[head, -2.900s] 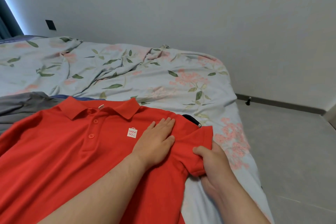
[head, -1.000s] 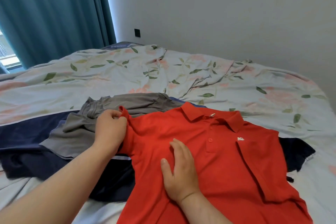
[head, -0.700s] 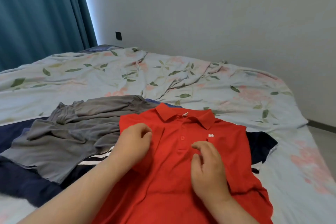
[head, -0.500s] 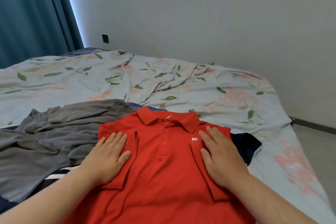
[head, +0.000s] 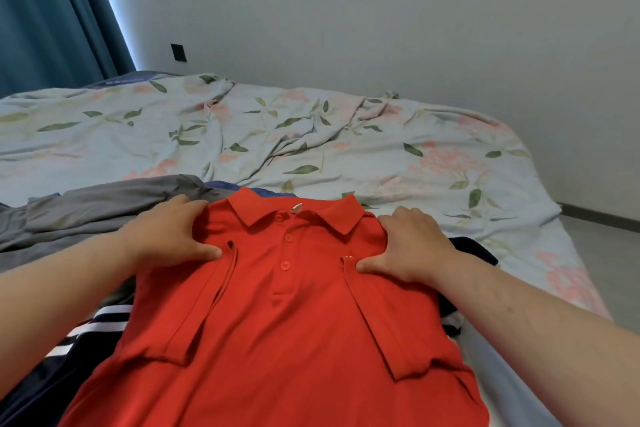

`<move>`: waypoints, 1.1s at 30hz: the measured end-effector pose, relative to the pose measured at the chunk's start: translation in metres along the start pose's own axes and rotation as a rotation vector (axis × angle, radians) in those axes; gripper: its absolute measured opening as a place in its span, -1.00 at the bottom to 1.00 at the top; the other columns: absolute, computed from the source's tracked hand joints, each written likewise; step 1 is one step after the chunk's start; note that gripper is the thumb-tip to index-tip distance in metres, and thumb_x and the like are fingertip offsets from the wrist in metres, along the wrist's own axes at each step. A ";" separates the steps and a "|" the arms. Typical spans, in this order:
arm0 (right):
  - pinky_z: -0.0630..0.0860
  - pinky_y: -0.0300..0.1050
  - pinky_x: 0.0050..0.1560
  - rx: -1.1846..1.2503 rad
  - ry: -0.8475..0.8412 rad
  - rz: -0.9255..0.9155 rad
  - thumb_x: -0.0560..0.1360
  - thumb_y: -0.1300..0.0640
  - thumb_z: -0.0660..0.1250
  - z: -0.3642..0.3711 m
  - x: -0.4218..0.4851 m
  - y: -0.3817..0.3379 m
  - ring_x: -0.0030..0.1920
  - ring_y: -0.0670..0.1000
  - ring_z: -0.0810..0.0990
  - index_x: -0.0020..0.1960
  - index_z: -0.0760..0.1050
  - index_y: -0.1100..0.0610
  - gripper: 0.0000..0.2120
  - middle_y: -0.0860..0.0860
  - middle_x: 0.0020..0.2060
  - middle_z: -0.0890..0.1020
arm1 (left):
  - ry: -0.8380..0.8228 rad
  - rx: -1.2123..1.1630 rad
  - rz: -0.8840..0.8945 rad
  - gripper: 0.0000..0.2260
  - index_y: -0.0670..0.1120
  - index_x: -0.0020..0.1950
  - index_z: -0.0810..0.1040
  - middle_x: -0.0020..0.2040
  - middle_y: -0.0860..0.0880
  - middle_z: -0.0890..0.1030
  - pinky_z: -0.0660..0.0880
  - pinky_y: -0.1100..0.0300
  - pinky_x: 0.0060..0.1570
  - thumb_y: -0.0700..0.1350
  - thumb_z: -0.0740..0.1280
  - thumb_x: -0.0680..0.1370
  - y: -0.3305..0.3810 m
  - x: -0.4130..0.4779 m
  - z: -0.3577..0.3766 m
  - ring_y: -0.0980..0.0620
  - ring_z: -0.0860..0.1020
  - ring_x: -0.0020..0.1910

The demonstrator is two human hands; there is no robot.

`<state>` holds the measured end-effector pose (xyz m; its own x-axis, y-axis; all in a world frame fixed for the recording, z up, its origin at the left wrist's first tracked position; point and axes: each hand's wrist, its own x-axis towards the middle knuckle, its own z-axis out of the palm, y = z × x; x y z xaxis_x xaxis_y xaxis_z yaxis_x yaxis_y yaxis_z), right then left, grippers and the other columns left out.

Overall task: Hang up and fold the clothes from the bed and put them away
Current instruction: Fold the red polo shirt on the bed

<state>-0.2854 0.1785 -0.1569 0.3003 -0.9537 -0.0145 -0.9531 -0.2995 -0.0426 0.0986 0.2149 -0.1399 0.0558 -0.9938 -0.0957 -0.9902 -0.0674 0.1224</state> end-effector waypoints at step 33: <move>0.49 -0.09 0.10 0.290 -0.244 -0.080 0.34 -0.25 0.28 0.008 -0.362 -0.055 0.09 -0.02 0.58 0.24 0.50 -0.18 -0.52 -0.16 0.03 0.60 | 0.026 -0.069 0.331 -0.94 -0.06 -0.21 0.47 -0.25 -0.03 0.56 0.40 0.06 -0.29 -0.12 0.29 0.35 -0.004 -0.358 0.051 -0.16 0.57 -0.22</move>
<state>-0.3417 0.5407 -0.1569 0.4061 -0.8829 -0.2358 -0.8871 -0.3190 -0.3335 0.0762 0.5759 -0.1570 -0.2634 -0.9646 -0.0141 -0.9441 0.2547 0.2093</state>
